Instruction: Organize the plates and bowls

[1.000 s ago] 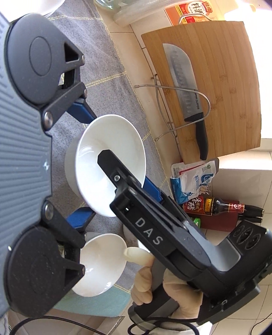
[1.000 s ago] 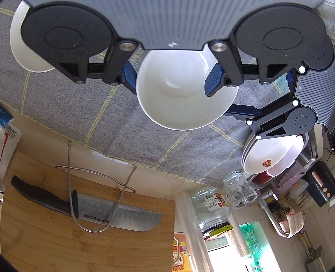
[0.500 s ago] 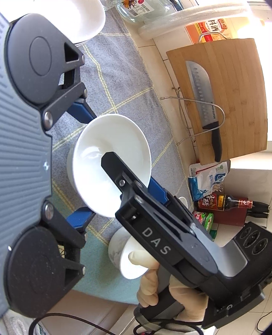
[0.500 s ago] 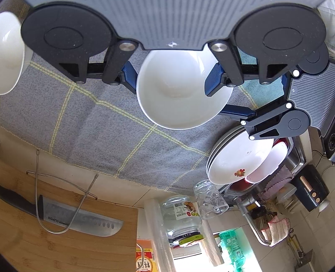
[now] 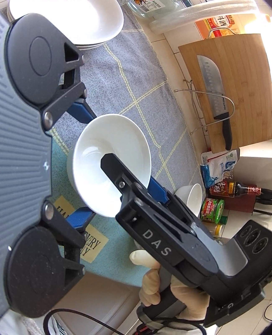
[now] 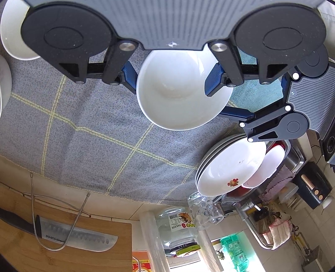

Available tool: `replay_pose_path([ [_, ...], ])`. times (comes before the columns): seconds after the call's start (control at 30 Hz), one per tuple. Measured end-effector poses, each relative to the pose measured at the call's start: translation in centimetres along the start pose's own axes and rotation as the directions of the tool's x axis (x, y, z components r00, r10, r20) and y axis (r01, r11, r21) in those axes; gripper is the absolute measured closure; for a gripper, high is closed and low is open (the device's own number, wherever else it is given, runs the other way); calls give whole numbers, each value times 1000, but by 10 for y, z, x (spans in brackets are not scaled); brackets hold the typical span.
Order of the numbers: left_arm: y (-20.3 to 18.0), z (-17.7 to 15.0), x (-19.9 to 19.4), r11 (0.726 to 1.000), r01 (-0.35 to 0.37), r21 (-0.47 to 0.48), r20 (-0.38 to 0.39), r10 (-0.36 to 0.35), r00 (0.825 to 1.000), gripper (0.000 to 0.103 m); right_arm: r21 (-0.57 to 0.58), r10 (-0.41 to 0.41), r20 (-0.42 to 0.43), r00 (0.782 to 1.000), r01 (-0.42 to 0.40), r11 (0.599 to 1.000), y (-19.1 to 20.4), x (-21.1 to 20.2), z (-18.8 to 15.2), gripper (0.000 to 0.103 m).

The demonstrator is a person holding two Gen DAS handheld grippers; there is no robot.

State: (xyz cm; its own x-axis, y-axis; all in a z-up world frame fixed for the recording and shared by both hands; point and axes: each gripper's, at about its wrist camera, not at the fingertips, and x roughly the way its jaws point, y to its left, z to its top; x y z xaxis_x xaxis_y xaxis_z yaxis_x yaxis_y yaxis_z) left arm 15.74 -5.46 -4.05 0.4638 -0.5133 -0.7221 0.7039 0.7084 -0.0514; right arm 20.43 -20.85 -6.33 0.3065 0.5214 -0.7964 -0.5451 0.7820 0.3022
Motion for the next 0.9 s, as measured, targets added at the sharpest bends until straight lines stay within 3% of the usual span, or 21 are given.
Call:
replay_pose_path([
  [0.63, -3, -14, 1, 999, 44, 31, -18, -43, 999, 16, 42, -26, 2, 1000, 25, 999, 6, 4, -15, 29],
  [0.67, -3, -14, 1, 998, 46, 33, -17, -45, 999, 16, 45, -24, 9, 1000, 24, 999, 6, 3, -16, 28],
  [0.73, -4, -14, 3, 998, 44, 42, -26, -43, 999, 13, 47, -34, 28, 999, 33, 998, 7, 1, -16, 14],
  [0.9, -5, -16, -3, 997, 51, 54, -7, -50, 999, 9, 51, -86, 62, 994, 83, 995, 10, -5, -15, 5],
])
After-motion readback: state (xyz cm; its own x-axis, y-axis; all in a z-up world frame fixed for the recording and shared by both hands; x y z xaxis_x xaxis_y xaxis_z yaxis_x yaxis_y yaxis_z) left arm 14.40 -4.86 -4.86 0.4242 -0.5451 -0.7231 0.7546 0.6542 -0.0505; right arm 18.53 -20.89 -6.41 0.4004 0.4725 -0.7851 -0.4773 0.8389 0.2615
